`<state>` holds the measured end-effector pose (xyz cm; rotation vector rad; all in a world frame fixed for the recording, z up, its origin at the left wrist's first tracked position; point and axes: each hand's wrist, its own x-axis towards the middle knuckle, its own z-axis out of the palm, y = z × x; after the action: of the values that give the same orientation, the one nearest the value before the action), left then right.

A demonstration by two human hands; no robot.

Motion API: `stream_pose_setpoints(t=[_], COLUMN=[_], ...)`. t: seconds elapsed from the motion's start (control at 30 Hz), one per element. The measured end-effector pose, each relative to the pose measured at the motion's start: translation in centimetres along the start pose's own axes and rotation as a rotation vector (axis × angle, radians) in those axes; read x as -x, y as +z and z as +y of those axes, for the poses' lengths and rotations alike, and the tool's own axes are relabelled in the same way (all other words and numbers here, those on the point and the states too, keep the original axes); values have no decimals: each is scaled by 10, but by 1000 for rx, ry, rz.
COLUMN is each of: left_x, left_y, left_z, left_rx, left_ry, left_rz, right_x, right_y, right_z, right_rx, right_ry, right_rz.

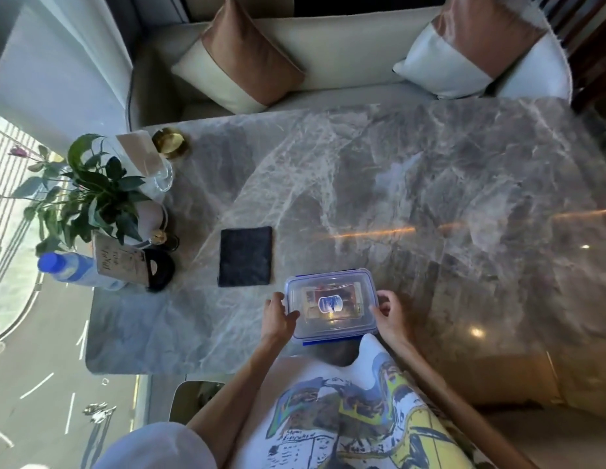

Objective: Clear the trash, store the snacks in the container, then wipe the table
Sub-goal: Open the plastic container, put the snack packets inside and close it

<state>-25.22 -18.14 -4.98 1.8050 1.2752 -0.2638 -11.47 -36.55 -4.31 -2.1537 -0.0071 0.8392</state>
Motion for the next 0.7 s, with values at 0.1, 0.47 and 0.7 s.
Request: stream_pose_setpoints(t=[0.1, 0.47, 0.7], left_x=[-2, -47, -76], left_y=[0, 2, 5], left_z=[1, 83, 95], left_rx=[-3, -580, -640], left_ry=[-24, 297, 286], left_rz=[-8, -237, -429], right_x=[-3, 0, 8], right_y=[0, 23, 26], right_z=[-1, -26, -28], right_rx=[36, 955, 969], right_ry=[1, -463, -403], right_rz=[10, -100, -63])
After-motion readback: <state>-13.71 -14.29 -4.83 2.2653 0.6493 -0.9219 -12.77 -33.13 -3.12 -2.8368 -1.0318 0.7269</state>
